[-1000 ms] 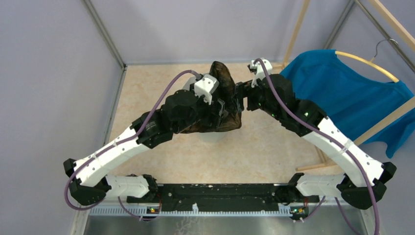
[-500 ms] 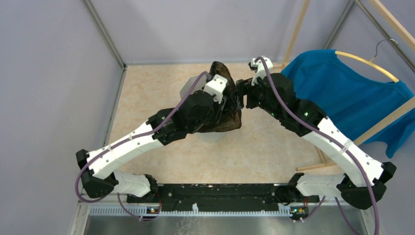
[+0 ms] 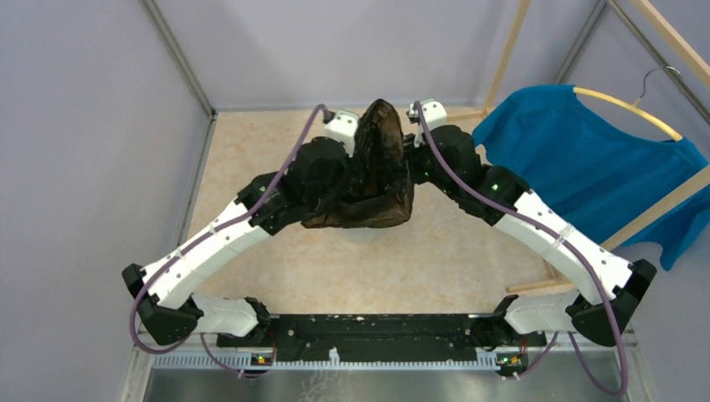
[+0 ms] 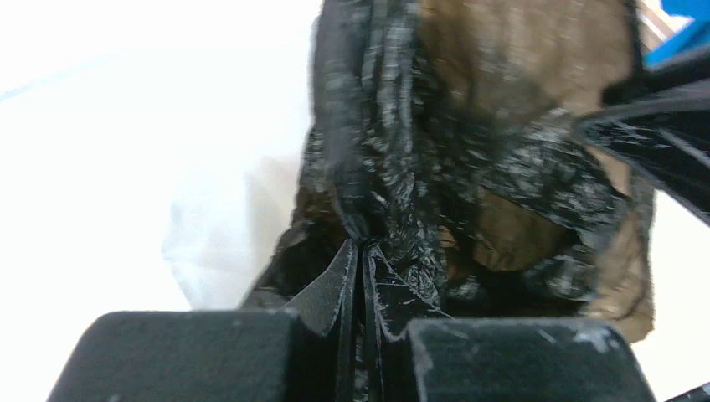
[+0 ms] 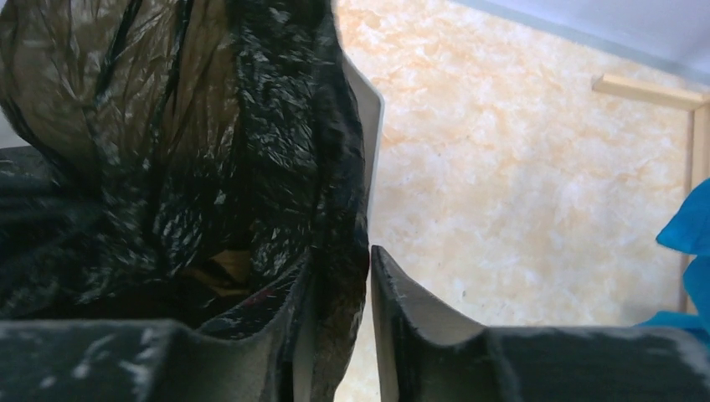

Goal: Put the trash bags into the trash bin

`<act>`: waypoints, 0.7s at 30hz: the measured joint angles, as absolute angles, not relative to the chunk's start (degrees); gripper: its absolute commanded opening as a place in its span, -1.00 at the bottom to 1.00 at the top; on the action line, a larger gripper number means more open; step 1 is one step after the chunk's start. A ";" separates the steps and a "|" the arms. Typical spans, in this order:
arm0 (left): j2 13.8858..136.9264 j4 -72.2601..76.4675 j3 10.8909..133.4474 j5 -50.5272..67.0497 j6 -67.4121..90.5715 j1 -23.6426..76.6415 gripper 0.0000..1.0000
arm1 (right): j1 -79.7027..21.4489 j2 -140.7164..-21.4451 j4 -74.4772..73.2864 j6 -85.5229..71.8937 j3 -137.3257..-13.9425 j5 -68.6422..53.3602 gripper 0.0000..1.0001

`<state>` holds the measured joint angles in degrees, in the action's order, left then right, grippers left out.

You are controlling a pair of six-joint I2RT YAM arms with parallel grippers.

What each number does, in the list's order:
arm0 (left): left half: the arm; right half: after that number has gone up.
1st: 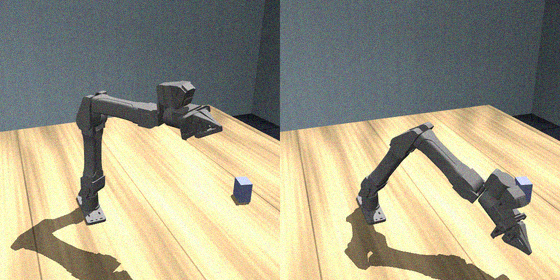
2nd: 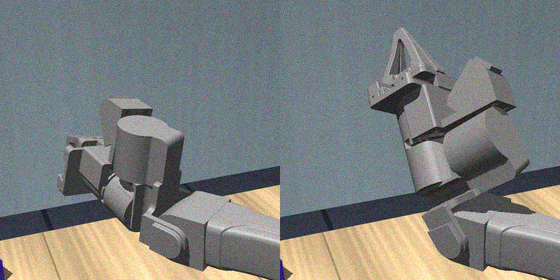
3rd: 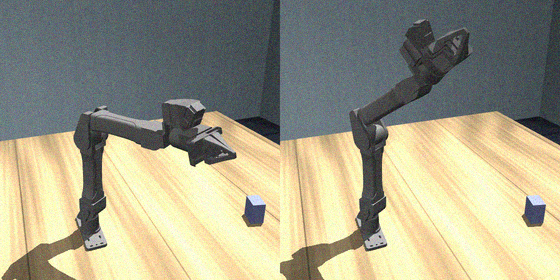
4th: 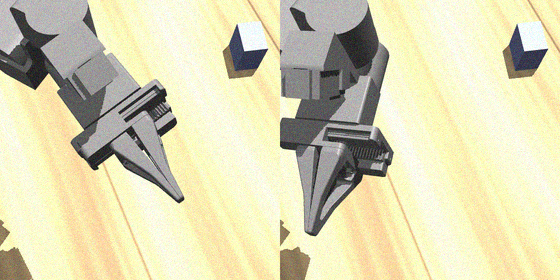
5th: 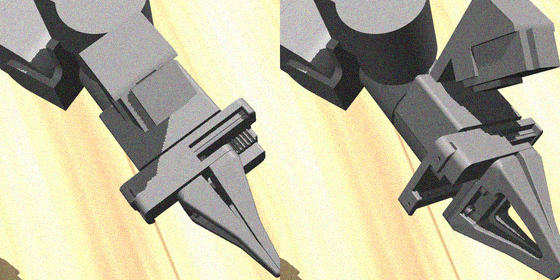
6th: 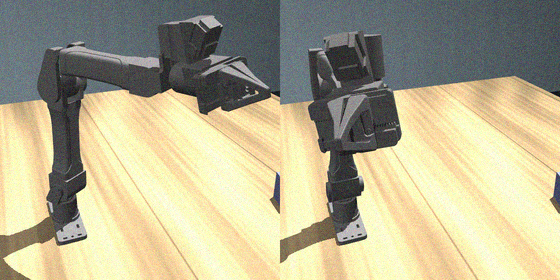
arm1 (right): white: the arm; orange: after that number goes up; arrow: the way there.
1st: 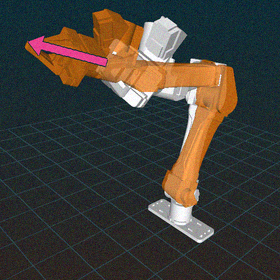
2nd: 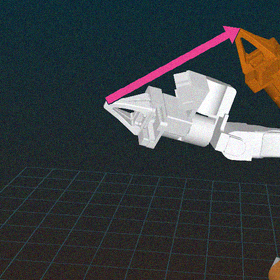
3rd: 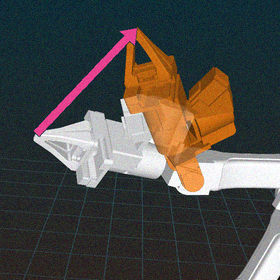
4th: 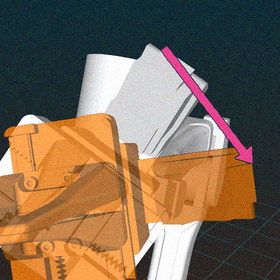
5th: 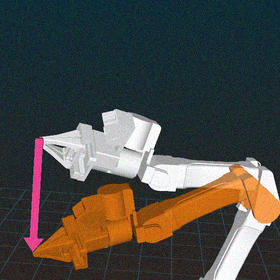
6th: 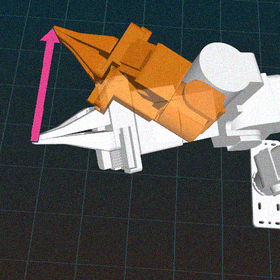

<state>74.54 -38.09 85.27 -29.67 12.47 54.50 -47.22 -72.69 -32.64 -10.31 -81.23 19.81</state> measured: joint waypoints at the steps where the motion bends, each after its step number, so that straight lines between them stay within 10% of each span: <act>1: 73.89 -38.13 85.08 -28.97 12.47 52.84 -0.81 | -46.96 -72.60 -32.10 -10.22 -80.62 19.79 -0.60; 21: 63.79 -38.30 79.15 -27.86 11.11 39.33 -0.71 | -42.57 -69.43 -25.76 -10.50 -73.49 19.29 -0.20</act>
<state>63.79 -38.30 79.15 -27.86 11.11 39.33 -42.57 -69.43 -25.76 -10.50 -73.49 19.29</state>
